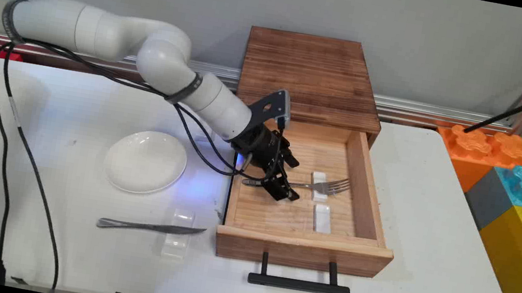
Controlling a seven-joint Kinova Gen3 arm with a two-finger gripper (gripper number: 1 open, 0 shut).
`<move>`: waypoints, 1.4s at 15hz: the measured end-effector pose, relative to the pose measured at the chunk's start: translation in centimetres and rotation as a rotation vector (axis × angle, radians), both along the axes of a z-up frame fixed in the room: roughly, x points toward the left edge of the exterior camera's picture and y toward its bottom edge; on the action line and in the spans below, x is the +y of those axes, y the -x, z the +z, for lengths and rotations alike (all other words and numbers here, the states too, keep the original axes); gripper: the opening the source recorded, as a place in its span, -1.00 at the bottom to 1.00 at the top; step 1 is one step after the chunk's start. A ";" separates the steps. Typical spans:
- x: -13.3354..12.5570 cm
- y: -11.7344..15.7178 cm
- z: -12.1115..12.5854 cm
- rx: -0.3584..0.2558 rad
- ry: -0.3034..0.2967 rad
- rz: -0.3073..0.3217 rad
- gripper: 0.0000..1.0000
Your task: Pick up the knife from the right of the white plate
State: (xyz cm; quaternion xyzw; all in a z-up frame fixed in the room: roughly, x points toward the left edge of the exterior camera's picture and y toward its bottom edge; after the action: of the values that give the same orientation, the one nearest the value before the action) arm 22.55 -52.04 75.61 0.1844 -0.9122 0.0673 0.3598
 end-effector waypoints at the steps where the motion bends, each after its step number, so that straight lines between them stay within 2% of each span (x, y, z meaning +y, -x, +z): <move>1: 0.0 0.0 0.3 0.002 -0.001 0.004 1.00; 7: 0.4 0.5 4.0 -0.003 -0.011 0.038 1.00; 12: 1.2 0.6 7.9 -0.027 -0.028 0.058 1.00; 21: 4.7 -1.1 14.4 -0.121 -0.103 0.076 1.00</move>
State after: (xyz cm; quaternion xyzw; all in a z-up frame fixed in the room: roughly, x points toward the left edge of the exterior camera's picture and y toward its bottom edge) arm 23.67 -47.37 90.02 0.2325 -0.9268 0.0450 0.2915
